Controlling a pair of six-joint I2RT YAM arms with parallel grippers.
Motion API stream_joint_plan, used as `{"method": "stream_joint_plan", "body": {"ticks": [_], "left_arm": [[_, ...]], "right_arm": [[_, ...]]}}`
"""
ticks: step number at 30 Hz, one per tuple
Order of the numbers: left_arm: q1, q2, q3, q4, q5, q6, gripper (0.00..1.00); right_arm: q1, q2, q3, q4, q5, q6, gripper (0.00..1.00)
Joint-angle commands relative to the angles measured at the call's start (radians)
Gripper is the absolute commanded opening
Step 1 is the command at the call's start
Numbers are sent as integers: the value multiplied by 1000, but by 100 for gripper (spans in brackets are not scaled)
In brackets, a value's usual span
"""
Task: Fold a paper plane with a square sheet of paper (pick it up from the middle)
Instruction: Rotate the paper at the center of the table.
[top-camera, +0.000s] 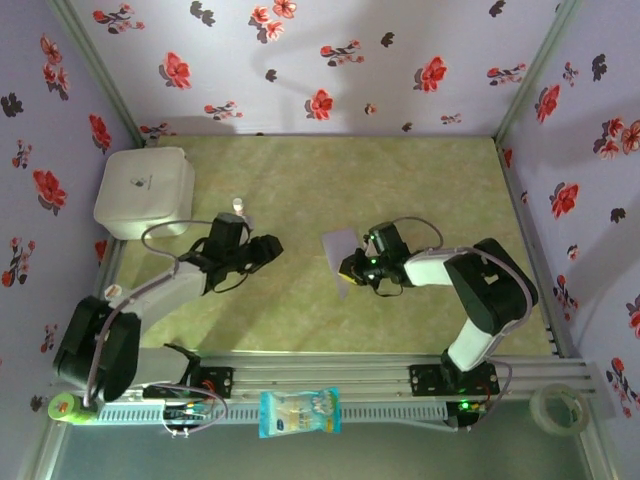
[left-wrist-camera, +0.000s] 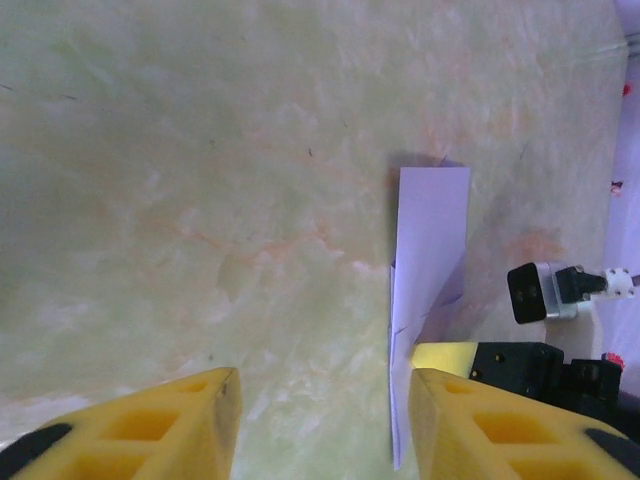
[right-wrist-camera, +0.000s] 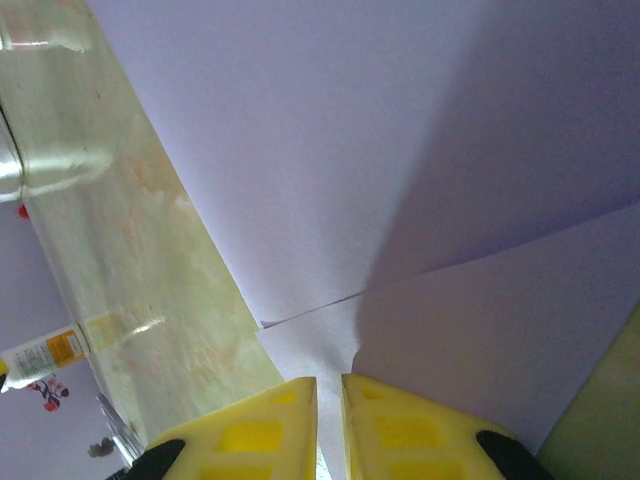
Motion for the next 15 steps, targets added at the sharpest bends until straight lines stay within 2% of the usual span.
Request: {"method": "stream_joint_plan", "body": {"ticks": [1,5,7,13,15], "left_arm": [[-45,80,92,48,17,-13,41],[-103,225,215,20,16,-25,30],[-130,291,267,22,17,-25,24],[-176,477,364,175,64,-147,13],[-188,532,406,169,64,-154,10]], "right_arm": [[41,8,-67,17,71,122,15],[81,-9,-113,128,101,222,16],[90,-22,-119,130,122,239,16],[100,-60,-180,212,156,321,16],[99,-71,-185,208,165,320,16]]}}
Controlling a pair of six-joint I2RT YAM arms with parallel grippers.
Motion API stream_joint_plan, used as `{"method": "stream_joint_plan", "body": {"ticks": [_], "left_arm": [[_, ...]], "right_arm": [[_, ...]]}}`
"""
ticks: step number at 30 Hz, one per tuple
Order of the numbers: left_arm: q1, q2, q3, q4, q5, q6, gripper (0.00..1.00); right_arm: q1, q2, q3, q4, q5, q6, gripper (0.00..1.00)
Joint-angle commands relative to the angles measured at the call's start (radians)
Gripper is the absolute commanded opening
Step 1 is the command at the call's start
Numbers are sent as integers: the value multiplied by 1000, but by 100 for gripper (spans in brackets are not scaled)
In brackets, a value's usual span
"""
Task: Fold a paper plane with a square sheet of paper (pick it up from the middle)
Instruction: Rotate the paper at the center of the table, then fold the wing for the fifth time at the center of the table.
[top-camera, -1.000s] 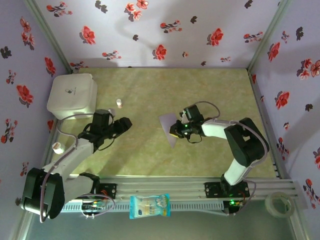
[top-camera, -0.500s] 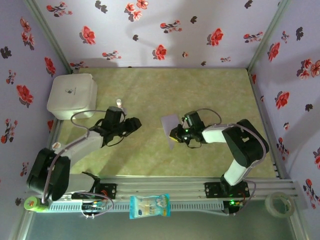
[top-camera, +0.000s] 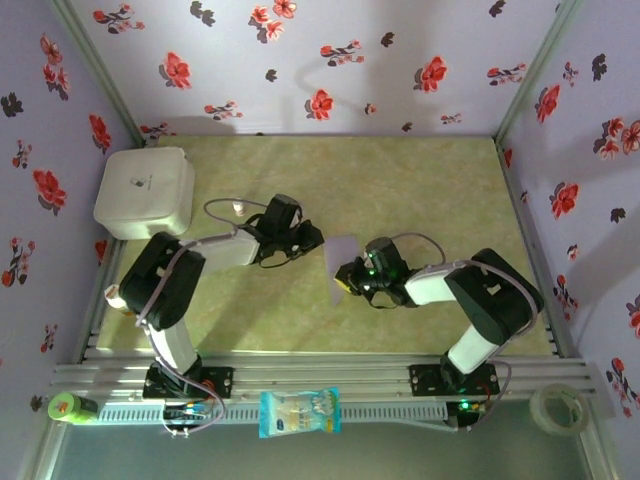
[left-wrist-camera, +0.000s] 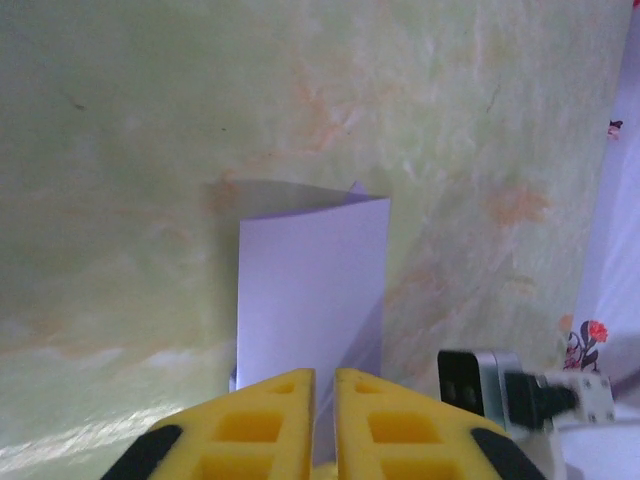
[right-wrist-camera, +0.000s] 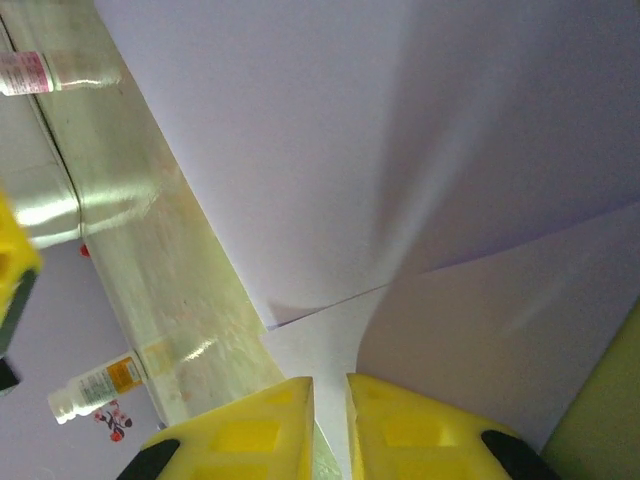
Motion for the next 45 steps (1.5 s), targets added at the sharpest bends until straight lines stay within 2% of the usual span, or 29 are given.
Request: {"method": "stream_joint_plan", "body": {"ticks": [1,6,10,12,15,20,23,29,45], "left_arm": [[-22,76,68,61,31,-62,10],[-36,169,95,69,34,-80,6],[-35,187,62,61,19,-86,5],[-32,194,47,52,19,-83,4],[-32,188,-3,79,19,-83,4],[-25,166,-95,153,23,-95,4],[-20,163,-127,188,32,-101,4],[-19,164,-130,204,50,-99,3],[-19,163,-121,187,66,-73,3]], "right_arm": [[6,-8,-31,-35,49,55,16],[5,-9,-36,-12,34,54,17],[5,-25,-40,93,0,33,20],[3,-48,-19,72,-8,3,22],[-8,-122,14,-95,39,-78,26],[-58,-294,52,-467,217,-227,32],[-103,-364,42,-565,266,-243,35],[-161,-407,-1,-551,212,-230,38],[-162,-285,20,-446,95,-202,38]]}}
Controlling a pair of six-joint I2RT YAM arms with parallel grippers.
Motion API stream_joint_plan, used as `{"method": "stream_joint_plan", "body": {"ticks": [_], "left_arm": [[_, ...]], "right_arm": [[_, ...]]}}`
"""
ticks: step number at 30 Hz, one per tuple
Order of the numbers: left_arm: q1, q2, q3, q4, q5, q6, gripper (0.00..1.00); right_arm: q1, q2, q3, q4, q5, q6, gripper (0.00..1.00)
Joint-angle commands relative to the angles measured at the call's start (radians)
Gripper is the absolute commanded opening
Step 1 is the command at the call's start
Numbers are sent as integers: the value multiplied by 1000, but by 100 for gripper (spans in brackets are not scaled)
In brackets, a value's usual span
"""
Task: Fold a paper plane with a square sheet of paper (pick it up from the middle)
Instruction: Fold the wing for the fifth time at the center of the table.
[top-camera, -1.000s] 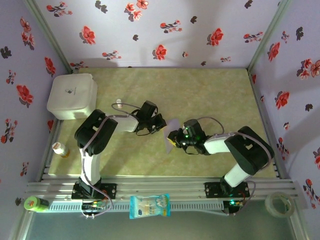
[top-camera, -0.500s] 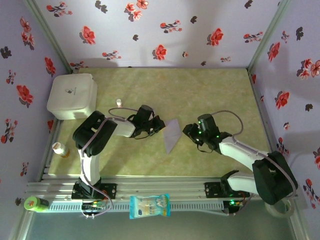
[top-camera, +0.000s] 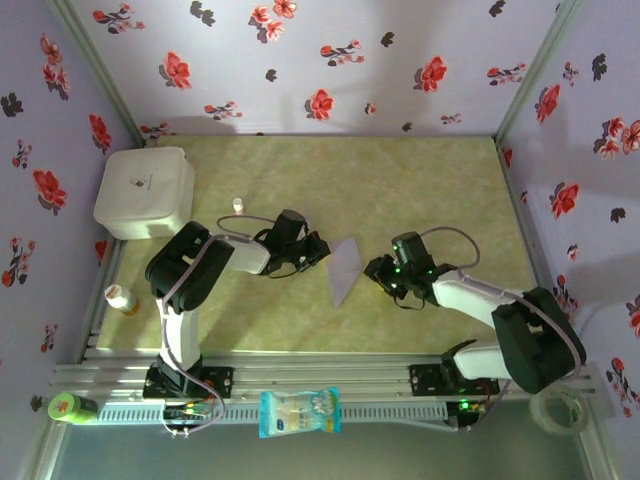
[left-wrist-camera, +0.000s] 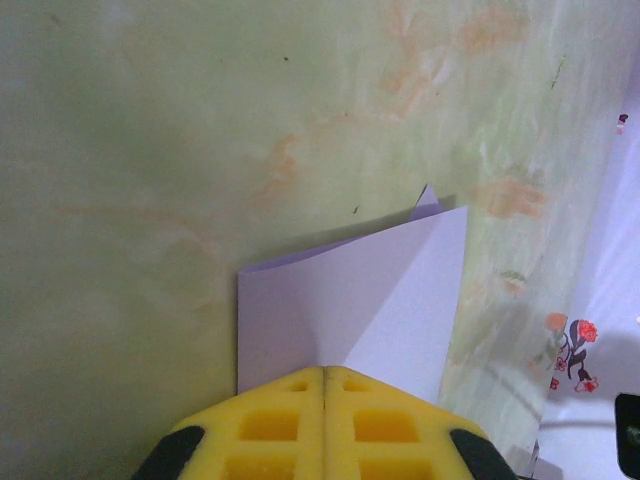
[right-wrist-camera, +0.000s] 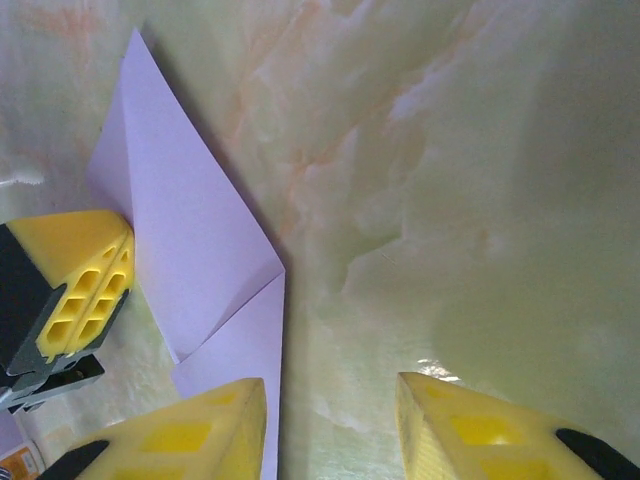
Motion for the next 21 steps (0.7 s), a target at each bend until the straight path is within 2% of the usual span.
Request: {"method": "stream_joint_plan", "body": {"ticks": [1,4,15,18,21], "left_arm": [[3,11,-30,-104,17,22,4],[4,10,-28,-105,20,24,3],[4,13,-31,-121,35,33,3],[4,16,-31,-120,37,32,2],[4,14,-37,-114,36,30,1]], "right_arm": [[-5,30,11,66,-62,3,38],[-5,74,23,113,-109,12,37],[-10,162,40,198,-150,13,35],[-20,181,44,197,-151,16,33],[-24,167,45,160,-99,21,33]]}}
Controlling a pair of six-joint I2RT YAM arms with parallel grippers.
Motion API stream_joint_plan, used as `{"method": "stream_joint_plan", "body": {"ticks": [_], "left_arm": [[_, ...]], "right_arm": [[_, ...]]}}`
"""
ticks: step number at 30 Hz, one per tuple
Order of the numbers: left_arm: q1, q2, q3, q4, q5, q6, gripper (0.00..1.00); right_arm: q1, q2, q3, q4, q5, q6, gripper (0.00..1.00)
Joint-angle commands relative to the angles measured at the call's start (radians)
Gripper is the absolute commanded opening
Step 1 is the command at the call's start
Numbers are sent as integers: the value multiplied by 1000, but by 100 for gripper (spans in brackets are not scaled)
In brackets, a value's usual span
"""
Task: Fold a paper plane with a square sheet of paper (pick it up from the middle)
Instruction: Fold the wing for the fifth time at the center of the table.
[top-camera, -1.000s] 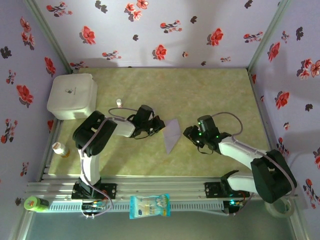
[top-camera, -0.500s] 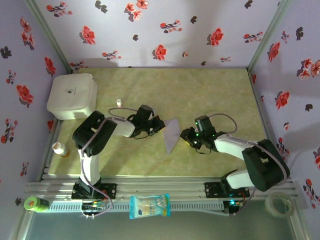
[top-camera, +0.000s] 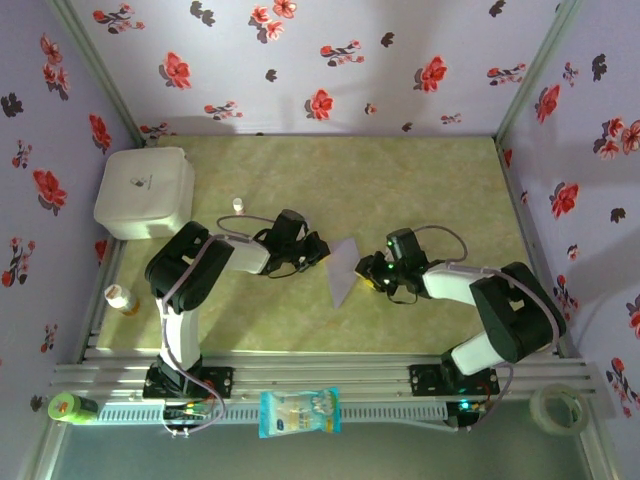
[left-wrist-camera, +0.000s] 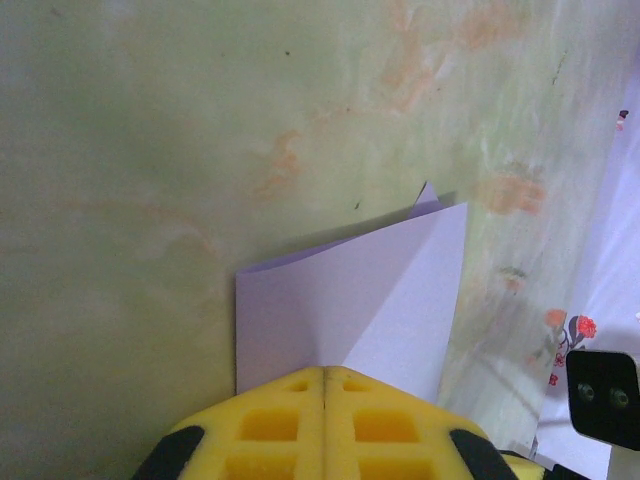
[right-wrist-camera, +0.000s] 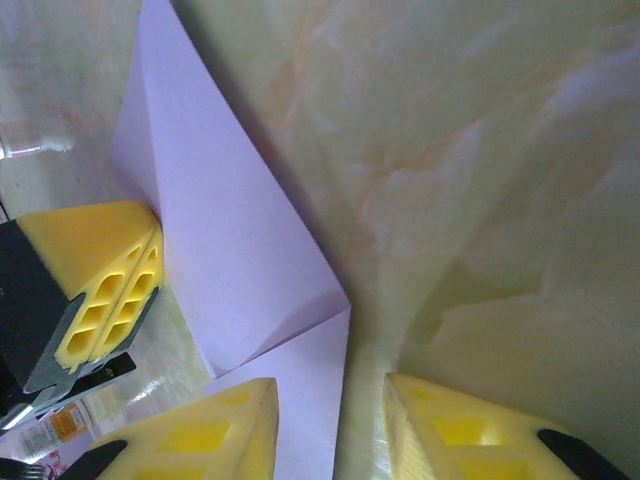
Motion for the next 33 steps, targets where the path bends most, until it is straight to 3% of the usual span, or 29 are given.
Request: {"method": "stream_joint_plan", "body": {"ticks": [1,15,24,33], "left_arm": [[1,12,-39,-107,25,25,1],[1,10,-43,-99,34,24,1],[1,13,-44,-89,34,21,1],[2,19,-45,-82,40,19,1]], "right_arm": [[-8,-4,21,-2,35,8,33],[-28,57,65,49,-7,6,33],[-30,-1,96,-120,76,-65,34],[-33,44,93,-50,-33,-37,33]]}}
